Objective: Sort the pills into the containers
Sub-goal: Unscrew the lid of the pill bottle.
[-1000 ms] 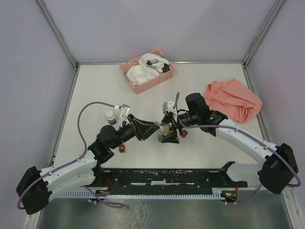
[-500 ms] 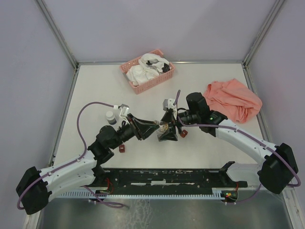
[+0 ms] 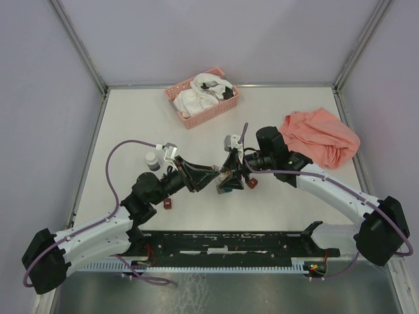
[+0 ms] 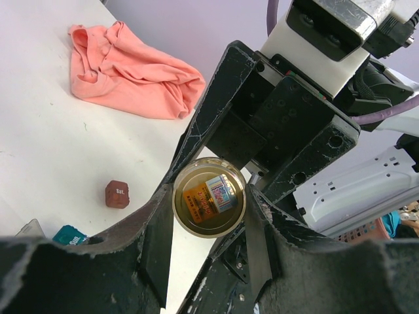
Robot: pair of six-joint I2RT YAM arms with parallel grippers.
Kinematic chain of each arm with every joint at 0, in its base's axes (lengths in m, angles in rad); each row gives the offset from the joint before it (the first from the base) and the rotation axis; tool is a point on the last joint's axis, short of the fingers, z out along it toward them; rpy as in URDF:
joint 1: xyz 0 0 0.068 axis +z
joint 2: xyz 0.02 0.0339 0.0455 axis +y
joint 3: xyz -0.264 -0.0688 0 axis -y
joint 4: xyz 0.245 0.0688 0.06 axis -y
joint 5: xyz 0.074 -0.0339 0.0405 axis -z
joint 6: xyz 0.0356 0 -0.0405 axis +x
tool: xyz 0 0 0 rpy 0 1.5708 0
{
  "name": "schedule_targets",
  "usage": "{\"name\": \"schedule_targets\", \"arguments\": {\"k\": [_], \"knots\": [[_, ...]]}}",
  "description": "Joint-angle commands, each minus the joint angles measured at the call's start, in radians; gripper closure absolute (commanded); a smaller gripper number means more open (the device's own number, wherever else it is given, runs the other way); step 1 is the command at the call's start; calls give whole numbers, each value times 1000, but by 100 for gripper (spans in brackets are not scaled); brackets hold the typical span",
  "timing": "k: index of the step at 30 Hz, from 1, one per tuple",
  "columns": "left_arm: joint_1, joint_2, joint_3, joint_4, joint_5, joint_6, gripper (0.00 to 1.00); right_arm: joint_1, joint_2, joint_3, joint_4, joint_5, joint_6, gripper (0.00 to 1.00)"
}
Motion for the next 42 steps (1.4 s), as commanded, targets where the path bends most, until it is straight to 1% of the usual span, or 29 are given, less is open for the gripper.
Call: {"name": "schedule_targets", "arguments": {"k": [1, 3, 5, 7, 10, 12, 14, 15, 17, 18, 19, 20, 21, 23, 27, 30, 36, 42], "knots": [[-5, -21, 12, 78, -14, -47, 97, 7, -6, 14, 25, -27, -8, 66], [-5, -26, 9, 77, -17, -48, 97, 6, -4, 24, 8, -34, -16, 78], [-6, -32, 6, 74, -20, -49, 95, 7, 3, 38, -24, -44, -29, 97], [-4, -35, 7, 70, -20, -48, 93, 7, 13, 53, -51, -53, -40, 98], [-5, -39, 6, 66, -17, -47, 85, 6, 24, 64, -71, -68, -51, 98], [-5, -42, 3, 64, -18, -47, 84, 6, 33, 70, -83, -75, -57, 98], [-5, -42, 2, 60, -18, -47, 85, 6, 36, 76, -97, -81, -68, 98], [-6, -42, 2, 57, -19, -47, 87, 6, 37, 78, -101, -82, -72, 94], [-5, -40, 2, 57, -19, -49, 96, 5, 39, 79, -107, -85, -75, 75], [-4, -41, 1, 57, -21, -51, 97, 5, 39, 80, -108, -86, -75, 67], [-5, -42, 1, 57, -22, -53, 97, 5, 40, 81, -110, -85, -76, 56], [-5, -42, 1, 57, -24, -55, 97, 6, 39, 79, -109, -84, -76, 48], [-5, -42, 1, 57, -27, -56, 97, 5, 39, 79, -108, -82, -73, 43], [-4, -43, 0, 57, -27, -58, 97, 6, 35, 77, -103, -76, -68, 36], [-5, -47, -2, 57, -31, -60, 97, 5, 31, 70, -86, -66, -54, 27], [-5, -48, -2, 56, -32, -59, 97, 5, 29, 67, -79, -61, -47, 24], [-4, -40, 4, 56, -29, -59, 97, 6, 24, 60, -50, -62, -11, 24], [-5, -37, 7, 53, -31, -60, 97, 4, 20, 45, 3, -61, 48, 27]]}}
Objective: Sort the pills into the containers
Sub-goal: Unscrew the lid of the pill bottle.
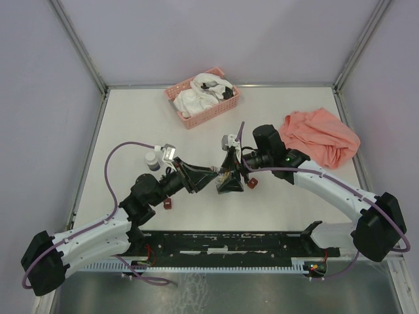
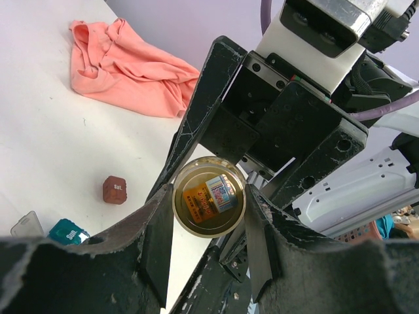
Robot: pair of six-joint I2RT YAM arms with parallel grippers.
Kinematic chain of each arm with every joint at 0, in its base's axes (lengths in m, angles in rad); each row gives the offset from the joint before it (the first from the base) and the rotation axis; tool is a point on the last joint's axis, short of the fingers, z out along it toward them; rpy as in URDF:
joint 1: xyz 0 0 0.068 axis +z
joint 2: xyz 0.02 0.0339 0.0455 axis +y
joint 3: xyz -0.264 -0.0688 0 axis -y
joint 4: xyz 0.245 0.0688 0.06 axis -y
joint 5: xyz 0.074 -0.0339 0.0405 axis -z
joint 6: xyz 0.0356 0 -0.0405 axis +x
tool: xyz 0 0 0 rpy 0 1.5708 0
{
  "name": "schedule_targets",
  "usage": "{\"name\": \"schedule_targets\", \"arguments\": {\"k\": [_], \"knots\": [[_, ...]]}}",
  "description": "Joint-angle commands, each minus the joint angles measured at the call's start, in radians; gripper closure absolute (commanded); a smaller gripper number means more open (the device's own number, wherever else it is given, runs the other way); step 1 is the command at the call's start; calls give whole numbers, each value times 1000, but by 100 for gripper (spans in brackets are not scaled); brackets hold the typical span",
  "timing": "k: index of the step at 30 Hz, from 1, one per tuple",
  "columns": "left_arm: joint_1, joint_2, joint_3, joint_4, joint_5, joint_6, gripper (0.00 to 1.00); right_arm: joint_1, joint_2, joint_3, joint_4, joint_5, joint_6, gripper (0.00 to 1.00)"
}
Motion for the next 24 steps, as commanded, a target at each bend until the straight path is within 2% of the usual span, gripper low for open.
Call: {"name": "schedule_targets", "arguments": {"k": [1, 5, 8, 17, 24], "knots": [[-1, -6, 20, 74, -17, -28, 97, 4, -19, 3, 71, -16, 53, 28], [0, -5, 23, 74, -21, -28, 97, 4, -16, 2, 71, -16, 53, 36], [-1, -6, 23, 73, -19, -28, 97, 3, -10, 6, 59, -18, 45, 38], [-1, -15, 15, 73, -23, -32, 97, 4, 0, 17, 32, -21, 24, 29], [-1, -16, 11, 78, -24, -36, 97, 4, 0, 19, 29, -25, 22, 31]]}}
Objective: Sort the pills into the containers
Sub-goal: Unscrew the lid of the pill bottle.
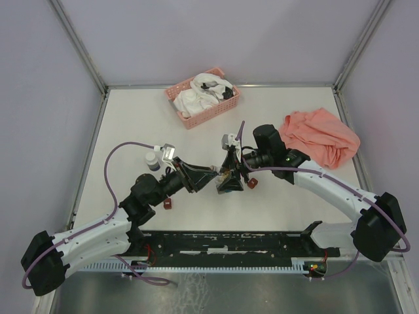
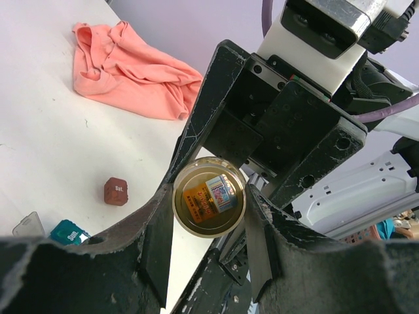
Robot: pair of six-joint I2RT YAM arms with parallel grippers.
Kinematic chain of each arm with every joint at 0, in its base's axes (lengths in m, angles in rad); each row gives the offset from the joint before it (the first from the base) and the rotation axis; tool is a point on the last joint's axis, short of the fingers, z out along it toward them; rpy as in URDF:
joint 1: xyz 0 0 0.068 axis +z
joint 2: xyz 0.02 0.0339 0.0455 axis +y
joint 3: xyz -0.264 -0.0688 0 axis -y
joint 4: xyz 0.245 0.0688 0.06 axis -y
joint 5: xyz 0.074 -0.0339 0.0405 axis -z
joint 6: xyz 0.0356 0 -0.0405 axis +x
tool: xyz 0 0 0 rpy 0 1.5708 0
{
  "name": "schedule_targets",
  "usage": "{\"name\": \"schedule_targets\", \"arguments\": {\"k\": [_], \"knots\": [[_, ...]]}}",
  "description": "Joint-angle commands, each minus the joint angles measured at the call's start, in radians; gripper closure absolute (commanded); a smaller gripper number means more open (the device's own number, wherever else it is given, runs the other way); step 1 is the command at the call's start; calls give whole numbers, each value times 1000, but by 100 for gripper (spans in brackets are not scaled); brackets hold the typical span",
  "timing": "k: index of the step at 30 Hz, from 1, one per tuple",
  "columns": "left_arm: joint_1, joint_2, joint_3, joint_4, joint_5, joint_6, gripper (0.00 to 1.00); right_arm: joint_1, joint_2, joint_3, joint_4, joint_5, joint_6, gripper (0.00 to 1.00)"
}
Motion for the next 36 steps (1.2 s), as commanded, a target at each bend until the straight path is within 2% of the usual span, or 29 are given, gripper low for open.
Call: {"name": "schedule_targets", "arguments": {"k": [1, 4, 10, 12, 13, 15, 17, 20, 25, 29, 36], "knots": [[-1, -15, 11, 78, -10, -34, 97, 4, 0, 18, 14, -22, -9, 32], [-1, -15, 11, 80, -10, -35, 97, 4, 0, 20, 14, -28, -10, 42], [-1, -13, 9, 81, -6, -37, 92, 3, -1, 31, 0, -43, -14, 78], [-1, -10, 8, 85, -2, -37, 87, 1, -2, 36, -7, -46, -16, 89], [-1, -8, 7, 87, 0, -37, 79, 0, 0, 38, -12, -53, -17, 96], [-1, -10, 6, 89, 0, -39, 57, -8, 4, 45, -24, -71, -22, 98], [-1, -22, 1, 80, -7, -36, 38, -21, 4, 48, -36, -90, -30, 98], [-1, -58, -6, 58, -17, -11, 23, -41, 3, 60, -68, -131, -53, 98], [-1, -148, -17, 2, -31, 97, 10, -75, 27, 121, -228, -213, -183, 98], [-1, -202, -45, 37, 10, 285, 3, -82, 28, 134, -280, -232, -235, 98], [-1, -150, -69, 185, 248, 546, 0, -85, -15, 132, -363, -201, -353, 98]]}}
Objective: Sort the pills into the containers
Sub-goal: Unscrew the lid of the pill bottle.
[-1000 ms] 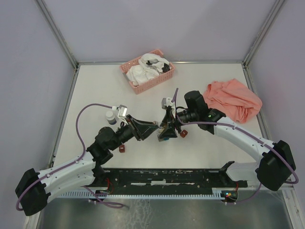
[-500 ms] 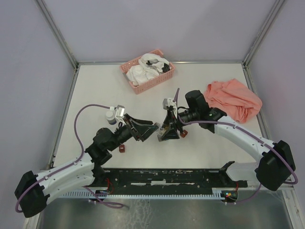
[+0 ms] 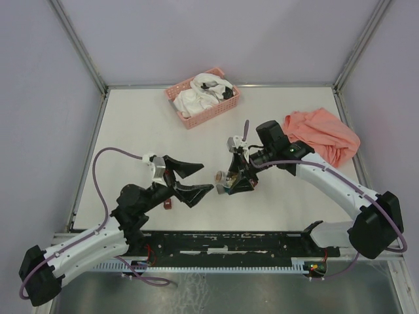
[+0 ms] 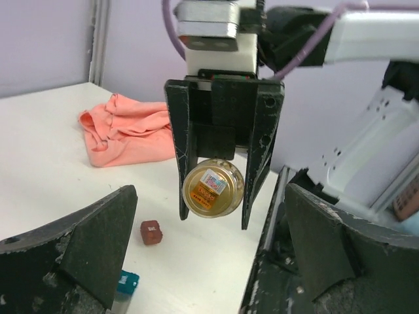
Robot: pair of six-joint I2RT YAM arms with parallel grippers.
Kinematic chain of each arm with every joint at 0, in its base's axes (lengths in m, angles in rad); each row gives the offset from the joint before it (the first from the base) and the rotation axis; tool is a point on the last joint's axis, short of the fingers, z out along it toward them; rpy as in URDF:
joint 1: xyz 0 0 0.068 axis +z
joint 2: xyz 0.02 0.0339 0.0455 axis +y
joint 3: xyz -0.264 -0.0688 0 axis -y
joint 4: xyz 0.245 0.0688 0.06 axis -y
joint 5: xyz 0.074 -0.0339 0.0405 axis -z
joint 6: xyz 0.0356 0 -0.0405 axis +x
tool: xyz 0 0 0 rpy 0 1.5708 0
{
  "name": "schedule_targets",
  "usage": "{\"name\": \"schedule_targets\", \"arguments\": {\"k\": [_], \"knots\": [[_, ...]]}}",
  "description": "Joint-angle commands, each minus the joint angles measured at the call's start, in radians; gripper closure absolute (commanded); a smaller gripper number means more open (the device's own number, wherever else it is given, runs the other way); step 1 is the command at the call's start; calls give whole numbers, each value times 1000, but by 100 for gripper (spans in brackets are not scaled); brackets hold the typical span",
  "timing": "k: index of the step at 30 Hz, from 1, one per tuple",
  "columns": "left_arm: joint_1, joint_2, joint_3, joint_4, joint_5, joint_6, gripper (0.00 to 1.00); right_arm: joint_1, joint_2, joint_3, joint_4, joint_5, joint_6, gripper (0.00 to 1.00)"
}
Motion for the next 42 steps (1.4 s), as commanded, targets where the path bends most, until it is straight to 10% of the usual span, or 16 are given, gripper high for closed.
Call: {"name": "schedule_targets", "arguments": {"k": [1, 14, 30, 42], "knots": [[0, 58, 1, 138, 182, 252, 0, -5, -53, 32, -51, -22, -107, 98], [0, 195, 60, 142, 368, 570, 3, -4, -31, 77, -248, 10, -326, 98], [0, 377, 123, 251, 388, 406, 43, -4, -1, 96, -251, 36, -288, 98], [-2, 398, 122, 264, 397, 372, 44, -5, 10, 102, -244, 37, -267, 98]]}}
